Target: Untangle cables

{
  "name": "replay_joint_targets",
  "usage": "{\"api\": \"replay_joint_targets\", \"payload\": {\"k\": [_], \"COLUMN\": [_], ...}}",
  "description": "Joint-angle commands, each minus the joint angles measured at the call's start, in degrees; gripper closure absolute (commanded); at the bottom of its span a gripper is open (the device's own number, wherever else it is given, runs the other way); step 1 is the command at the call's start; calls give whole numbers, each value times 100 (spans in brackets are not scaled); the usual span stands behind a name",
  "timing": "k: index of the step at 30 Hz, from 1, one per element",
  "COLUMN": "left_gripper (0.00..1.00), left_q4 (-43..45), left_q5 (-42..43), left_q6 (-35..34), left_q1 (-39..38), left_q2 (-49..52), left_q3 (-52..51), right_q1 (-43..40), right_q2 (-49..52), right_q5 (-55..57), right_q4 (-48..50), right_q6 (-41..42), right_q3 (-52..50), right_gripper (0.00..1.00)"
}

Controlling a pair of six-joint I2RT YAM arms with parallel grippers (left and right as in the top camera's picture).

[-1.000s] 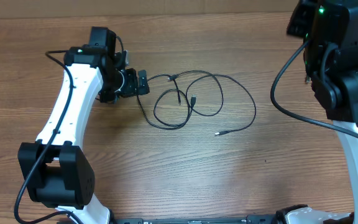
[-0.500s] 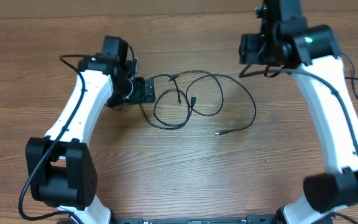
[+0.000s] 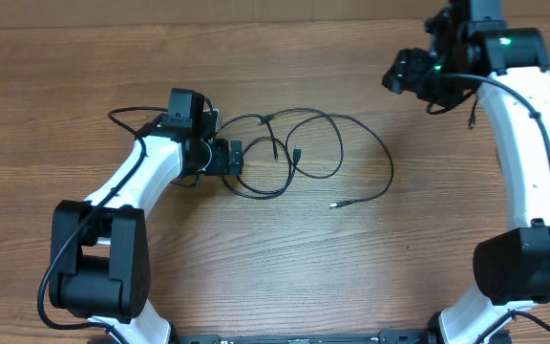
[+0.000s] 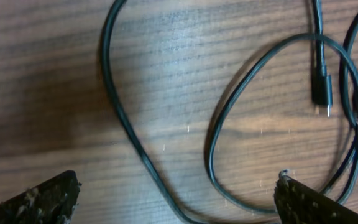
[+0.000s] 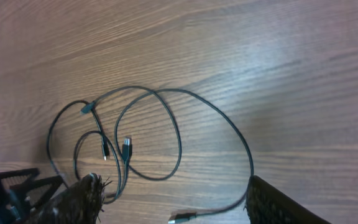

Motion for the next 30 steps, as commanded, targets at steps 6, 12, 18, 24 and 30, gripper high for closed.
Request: {"api": "replay_joint_targets", "payload": {"k": [6,12,18,24,30], "left_gripper": [9,11,19,30,73], "left_q4": [702,804,953,1134,1161], "left_q5": [-492,-778,-782,-820,-815], "left_q6": [55,-142,-282,-286,-286], "left_q1": [-192,-210,-210,-210,-210], "left_q2": [-39,-39,-39,-39,-39], "left_q3": [-455,-623,-730,-1021,-1132], "right_q1": [-105,-105,-105,-105,-105], "right_q2": [-52,-52,-52,-52,-52], "right_q5": [-363,-365,-365,-365,-365], "right_q4": [-116,-118,-170,-223,-229], "right_q6": [26,28,28,28,31], "right_q3": [81,81,81,81,81], "right_gripper": [28,28,28,28,28]}}
